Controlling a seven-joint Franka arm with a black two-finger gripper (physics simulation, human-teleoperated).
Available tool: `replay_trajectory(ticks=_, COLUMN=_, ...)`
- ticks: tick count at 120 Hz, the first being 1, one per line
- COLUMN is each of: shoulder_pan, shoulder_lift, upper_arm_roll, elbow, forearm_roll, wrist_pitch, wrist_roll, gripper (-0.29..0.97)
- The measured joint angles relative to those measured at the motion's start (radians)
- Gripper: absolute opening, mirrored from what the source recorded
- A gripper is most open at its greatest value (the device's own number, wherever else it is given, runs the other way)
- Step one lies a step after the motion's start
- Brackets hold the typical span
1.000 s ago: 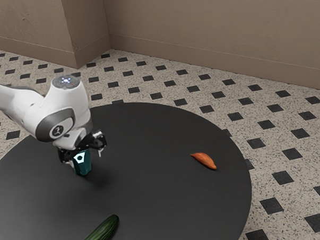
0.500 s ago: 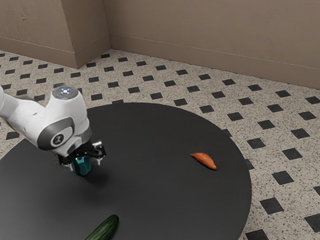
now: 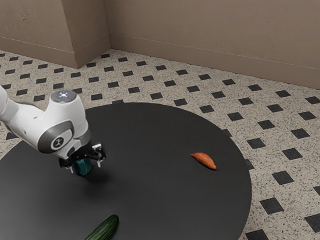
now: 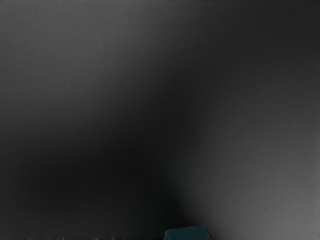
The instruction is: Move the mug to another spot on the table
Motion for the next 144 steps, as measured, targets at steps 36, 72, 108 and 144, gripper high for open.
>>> replay_trajectory(ticks=36, shoulder_pan=0.009, shoulder_lift=-0.003, upper_arm_roll=-0.001, elbow=-0.007, forearm_roll=0.002, wrist_pitch=-0.002, wrist_roll=-0.041, gripper=0.20)
replay_trajectory(ticks=72, shoulder_pan=0.004, shoulder_lift=-0.082, upper_arm_roll=-0.003, elbow=0.000, forearm_roll=0.035, wrist_pitch=0.020, wrist_roll=-0.066, gripper=0.08)
replay_trajectory(ticks=108, shoulder_pan=0.000, shoulder_lift=-0.086, upper_arm_roll=-0.012, elbow=-0.026, forearm_roll=0.124, wrist_pitch=0.195, wrist_roll=-0.082, gripper=-0.02)
replay_trajectory(ticks=144, shoulder_pan=-0.072, shoulder_lift=-0.074, upper_arm_roll=-0.041, elbow=-0.066, forearm_roll=0.143, wrist_pitch=0.313, wrist_roll=-0.112, gripper=-0.03)
